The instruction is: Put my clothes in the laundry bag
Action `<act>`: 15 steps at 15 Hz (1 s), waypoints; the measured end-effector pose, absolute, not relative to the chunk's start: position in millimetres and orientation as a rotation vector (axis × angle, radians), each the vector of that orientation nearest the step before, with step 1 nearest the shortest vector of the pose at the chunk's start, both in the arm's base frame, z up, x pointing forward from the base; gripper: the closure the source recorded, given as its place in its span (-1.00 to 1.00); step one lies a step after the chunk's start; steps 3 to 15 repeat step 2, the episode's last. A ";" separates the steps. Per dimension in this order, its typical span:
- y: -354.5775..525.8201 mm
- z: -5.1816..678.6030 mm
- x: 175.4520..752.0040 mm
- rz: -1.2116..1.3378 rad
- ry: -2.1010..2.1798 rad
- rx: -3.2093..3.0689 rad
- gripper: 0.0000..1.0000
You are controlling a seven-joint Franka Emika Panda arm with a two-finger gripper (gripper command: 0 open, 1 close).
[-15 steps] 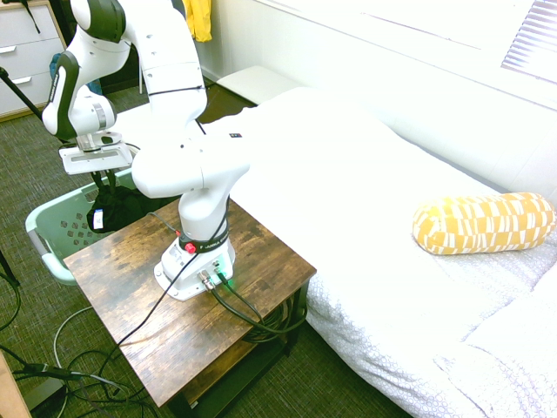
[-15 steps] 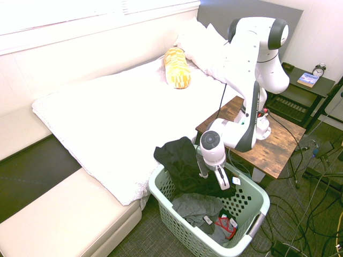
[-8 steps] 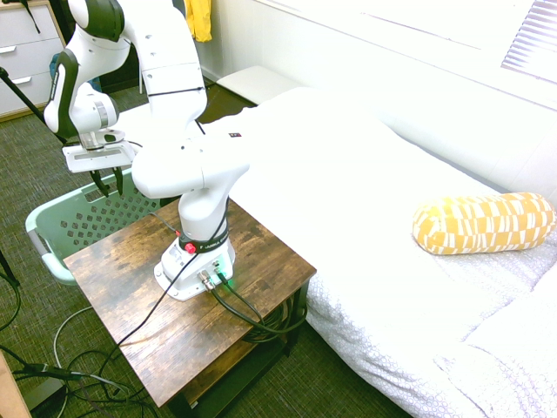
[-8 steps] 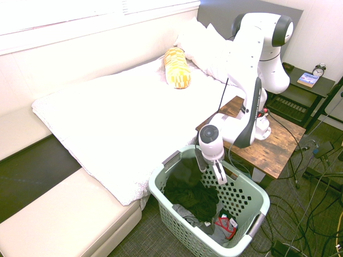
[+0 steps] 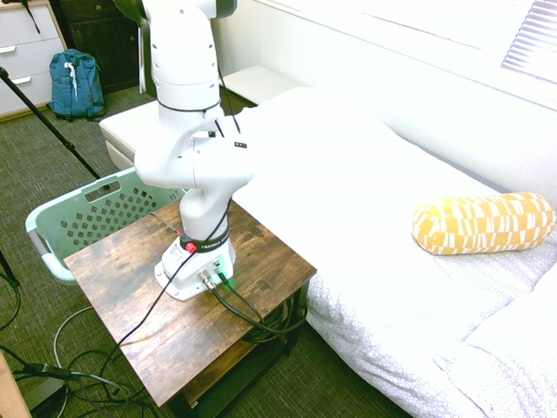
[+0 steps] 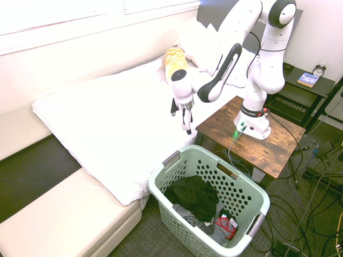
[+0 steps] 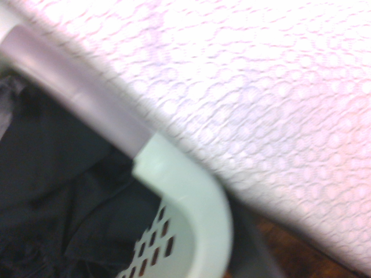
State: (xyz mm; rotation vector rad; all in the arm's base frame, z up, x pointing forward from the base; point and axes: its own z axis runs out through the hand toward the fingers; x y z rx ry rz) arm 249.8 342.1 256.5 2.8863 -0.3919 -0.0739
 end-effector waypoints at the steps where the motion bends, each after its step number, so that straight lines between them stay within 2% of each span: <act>1: 313.5 275.6 278.4 -0.062 -0.457 2.901 -1.00; 2: 283.4 295.2 304.0 -0.047 -0.527 2.915 -1.00; 15: 283.4 295.2 304.0 -0.047 -0.527 2.915 -1.00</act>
